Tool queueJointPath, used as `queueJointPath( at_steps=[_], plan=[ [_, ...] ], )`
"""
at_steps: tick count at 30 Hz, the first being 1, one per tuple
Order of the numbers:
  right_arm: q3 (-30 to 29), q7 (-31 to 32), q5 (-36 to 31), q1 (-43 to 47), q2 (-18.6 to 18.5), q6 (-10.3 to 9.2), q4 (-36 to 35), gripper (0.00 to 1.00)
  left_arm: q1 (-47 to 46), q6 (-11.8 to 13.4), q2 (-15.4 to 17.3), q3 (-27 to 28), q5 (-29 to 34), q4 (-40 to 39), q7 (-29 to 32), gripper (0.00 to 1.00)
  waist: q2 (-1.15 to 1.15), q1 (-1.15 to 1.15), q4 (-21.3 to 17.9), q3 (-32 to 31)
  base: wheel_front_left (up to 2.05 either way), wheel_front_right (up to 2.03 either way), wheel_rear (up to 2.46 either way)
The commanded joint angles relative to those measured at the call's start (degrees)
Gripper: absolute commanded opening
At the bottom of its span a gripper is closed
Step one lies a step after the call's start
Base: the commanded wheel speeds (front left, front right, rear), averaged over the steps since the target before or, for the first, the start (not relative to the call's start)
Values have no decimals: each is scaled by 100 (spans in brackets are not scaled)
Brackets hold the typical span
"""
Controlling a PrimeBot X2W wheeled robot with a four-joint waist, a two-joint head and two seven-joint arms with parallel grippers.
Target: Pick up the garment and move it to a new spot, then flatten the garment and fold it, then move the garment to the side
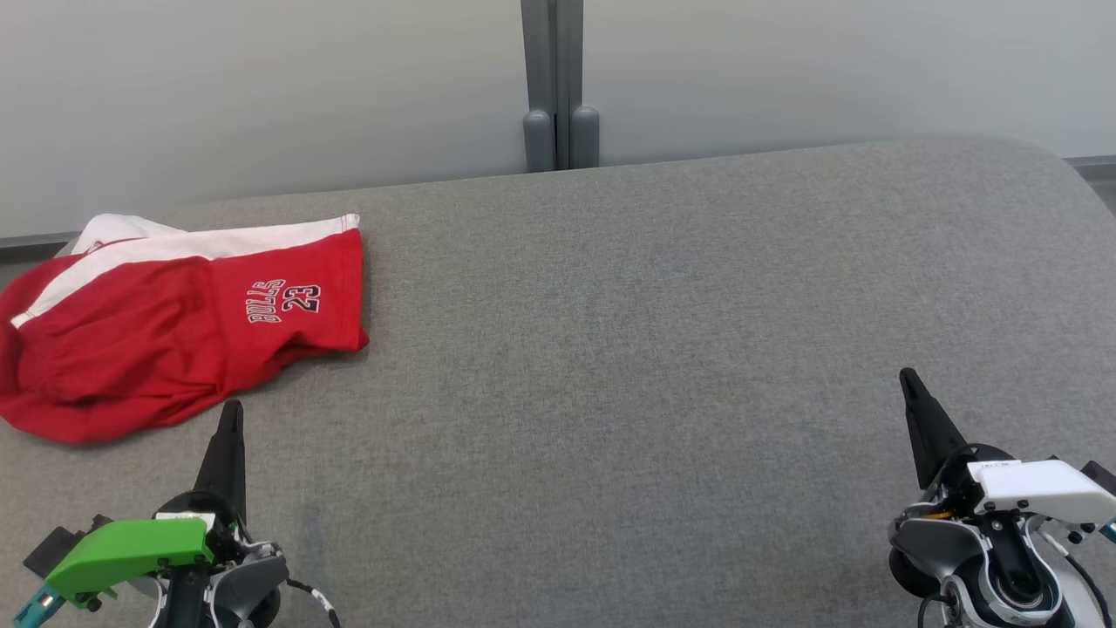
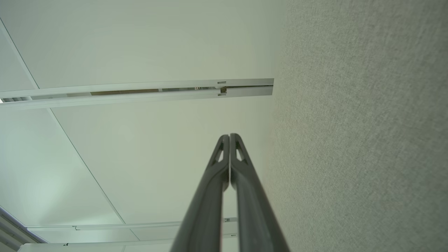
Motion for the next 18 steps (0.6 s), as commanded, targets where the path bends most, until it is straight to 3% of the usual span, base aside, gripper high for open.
queueJointPath(
  at_steps=[1,18],
  plan=[
    [-1,9,-19,-39,-3,2,-18,0,-67,-36,32,10,-21,2,13,0,0,0,0,0,0,0,0],
    [-1,9,-19,-39,-3,2,-18,0,-67,-36,32,10,-21,1,13,0,0,0,0,0,0,0,0]
  ],
)
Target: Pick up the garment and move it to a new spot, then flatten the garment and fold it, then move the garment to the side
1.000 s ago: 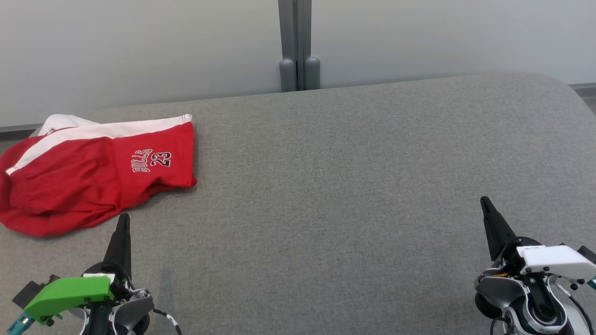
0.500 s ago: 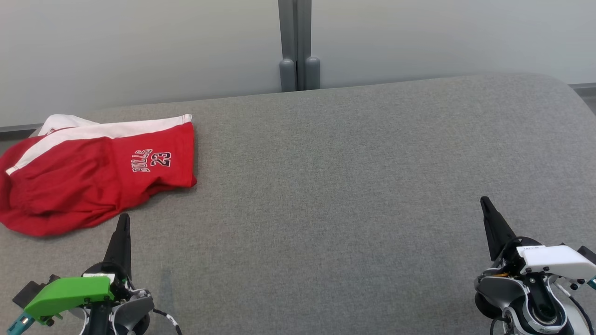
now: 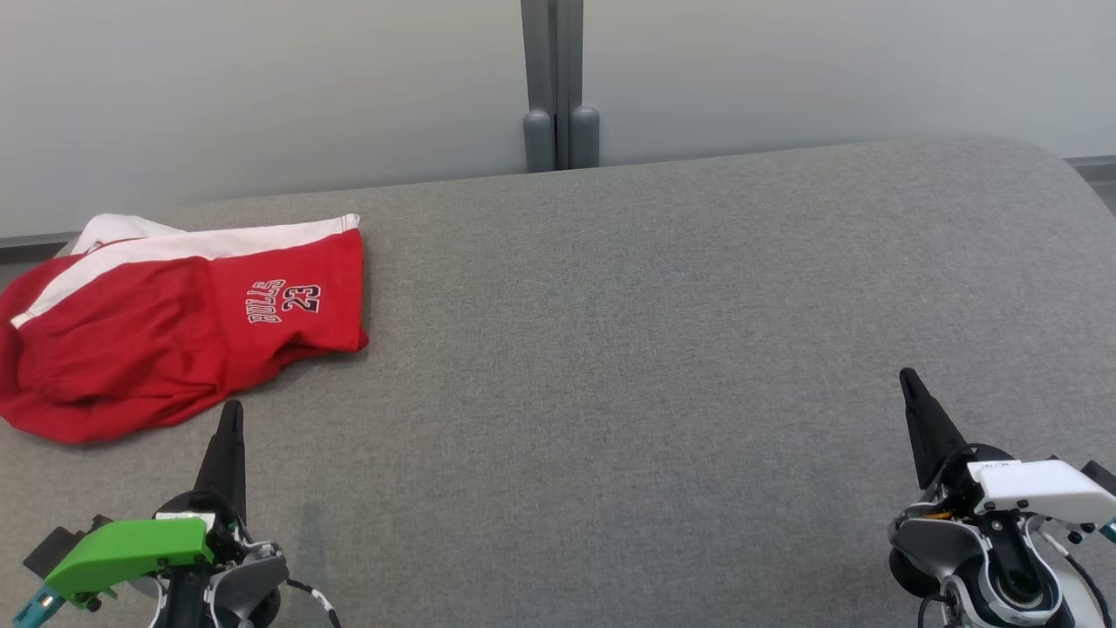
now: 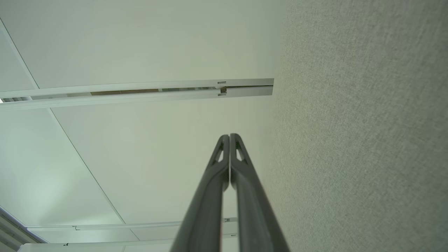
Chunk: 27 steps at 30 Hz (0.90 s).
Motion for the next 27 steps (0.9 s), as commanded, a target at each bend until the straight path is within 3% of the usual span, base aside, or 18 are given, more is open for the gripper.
queueJointPath(
  at_steps=[1,18,19,27],
  plan=[
    [-1,9,-19,-39,-3,2,-18,0,-67,-36,32,10,-21,0,13,0,0,0,0,0,0,0,0],
    [0,9,-19,-39,-3,2,-18,0,-67,-36,33,10,-20,2,13,0,0,0,0,0,0,0,0],
    [0,0,0,0,0,0,0,100,0,0,0,0,0,-1,0,100,0,0,0,0,0,0,0],
    [97,-104,-38,194,53,-1,171,100,199,13,-44,-123,43,157,-106,100,0,0,-1,2,0,0,0]
  ],
)
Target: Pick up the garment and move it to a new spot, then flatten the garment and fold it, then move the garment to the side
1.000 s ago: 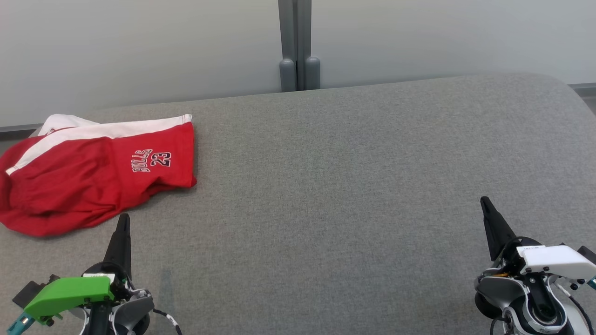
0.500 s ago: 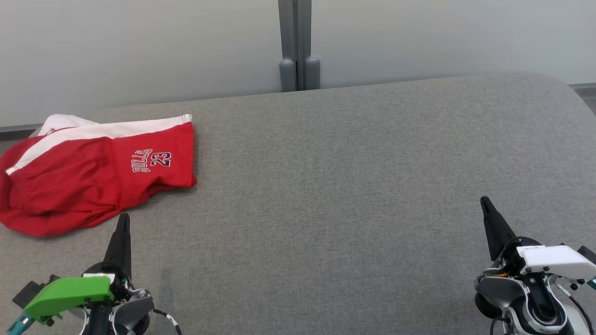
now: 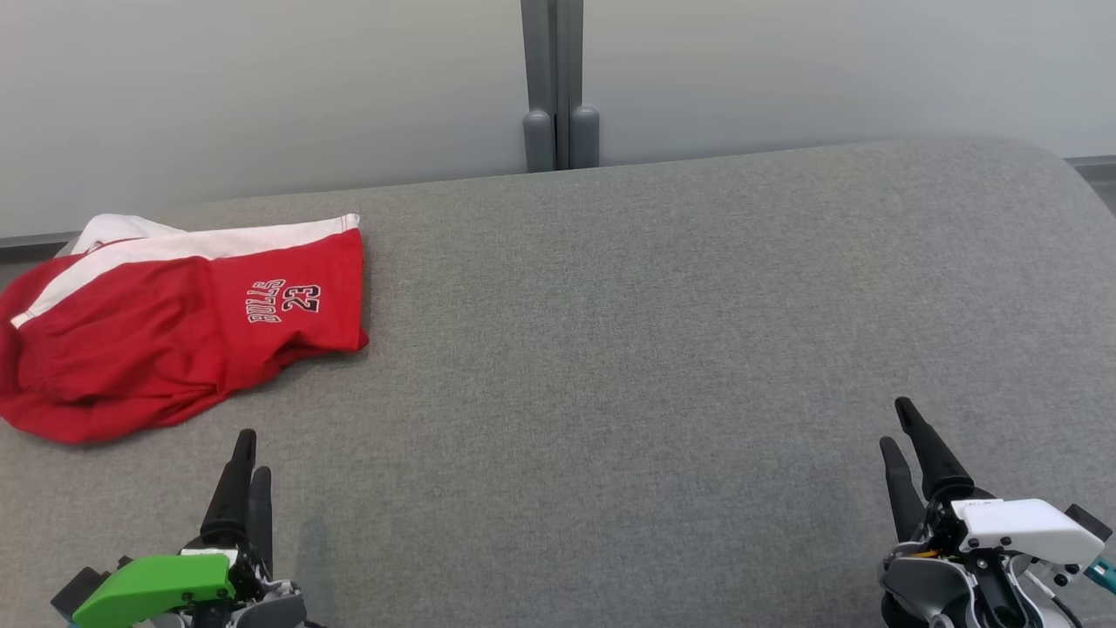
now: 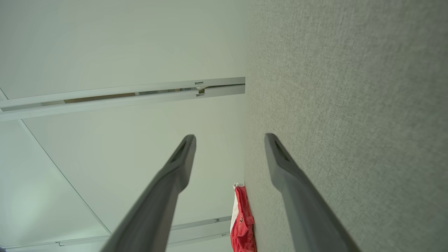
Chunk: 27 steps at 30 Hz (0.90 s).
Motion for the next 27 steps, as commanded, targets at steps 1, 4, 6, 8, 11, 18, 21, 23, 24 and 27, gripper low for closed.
queueJointPath(
  at_steps=[1,4,6,8,11,18,21,23,24,27],
  plan=[
    [62,-72,-48,-81,-21,1,-125,100,-79,-4,14,-60,50,-145,-69,100,0,0,0,2,0,0,0],
    [124,-161,-92,-61,-24,1,-164,100,-46,-5,17,-141,93,-203,-158,100,0,0,-1,5,0,0,0],
    [157,-217,-127,-50,-26,1,-180,100,-27,-6,19,-188,130,-238,-214,100,0,0,-1,8,0,0,0],
    [182,-271,-180,-42,-28,1,-186,100,-11,-6,21,-223,192,-269,-268,100,0,0,-1,11,0,0,0],
    [208,-347,-293,-40,-30,2,-196,100,0,-7,24,-247,326,-323,-344,100,0,0,-1,16,0,0,0],
    [236,-526,-826,-54,-36,2,-293,100,2,49,30,-276,963,-500,-522,100,0,0,-2,32,0,0,0],
    [236,-598,-1143,-53,-39,2,-352,100,-5,162,33,-333,1368,-621,-595,100,0,0,-3,39,0,0,0],
    [248,-644,-1375,-56,-40,2,-398,100,-8,241,35,-379,1607,-698,-641,100,0,0,-3,44,0,0,0],
    [262,-670,-1505,-57,-41,2,-430,100,-9,283,36,-407,1738,-741,-667,100,0,0,-3,46,0,0,0],
    [294,-738,-1855,-52,-43,2,-534,100,-3,390,38,-499,2120,-845,-734,100,0,0,-3,54,0,0,0]
  ],
)
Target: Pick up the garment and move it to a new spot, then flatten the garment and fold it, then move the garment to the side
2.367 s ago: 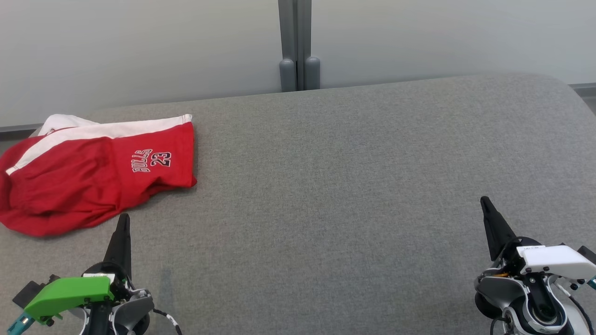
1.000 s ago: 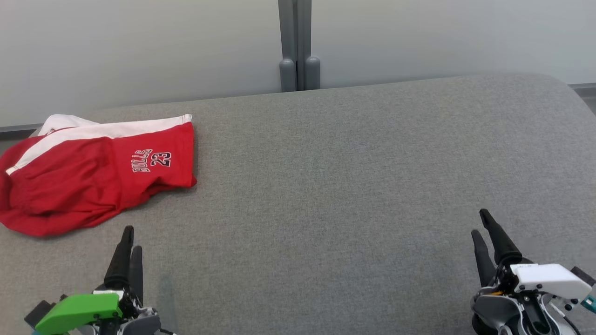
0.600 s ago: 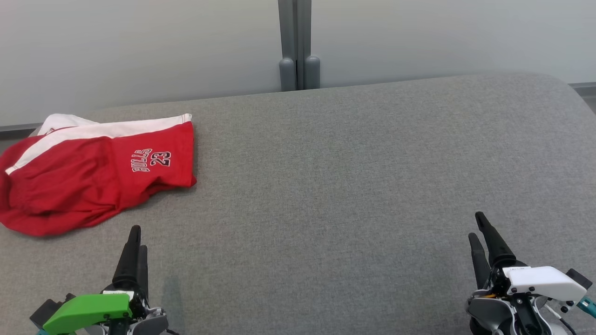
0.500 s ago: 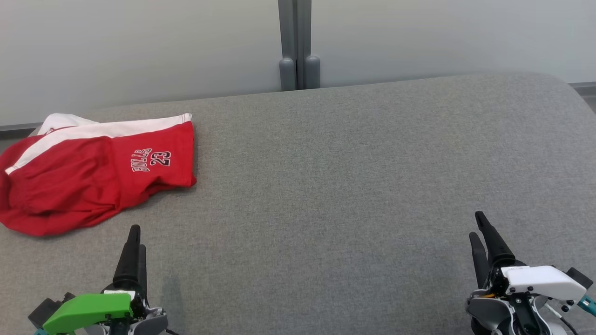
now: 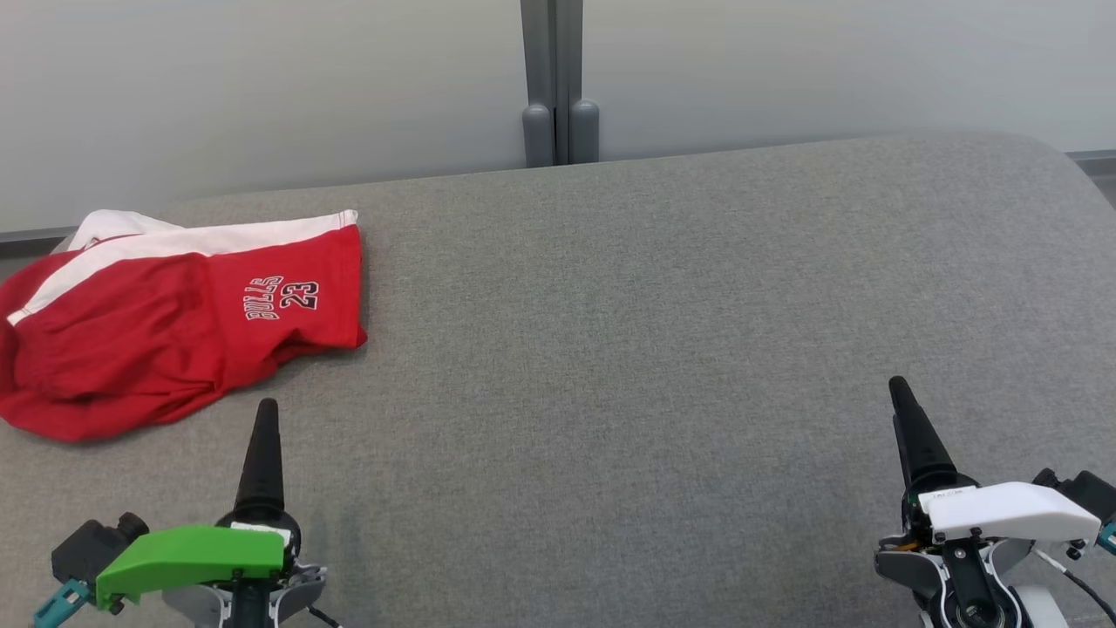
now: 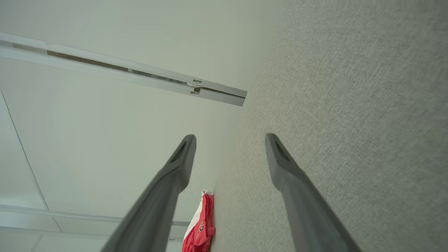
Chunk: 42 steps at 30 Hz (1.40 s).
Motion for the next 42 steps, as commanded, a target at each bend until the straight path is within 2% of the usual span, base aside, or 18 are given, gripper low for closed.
queueJointPath(
  at_steps=[1,16,26,42],
  plan=[
    [23,-64,-231,-77,-34,1,-158,100,-61,62,35,-56,264,-144,-58,100,0,0,0,3,0,0,0],
    [216,-367,-2091,-10,-44,2,-558,100,15,408,47,-345,1871,-326,-360,100,0,0,12,40,0,0,0],
    [435,-545,-3313,9,-49,2,-519,100,70,503,54,-487,2869,-362,-536,100,0,0,14,52,0,0,0],
    [602,-795,-4560,45,-56,2,-397,100,198,629,64,-615,4015,-242,-788,100,0,0,18,38,0,0,0]
  ],
)
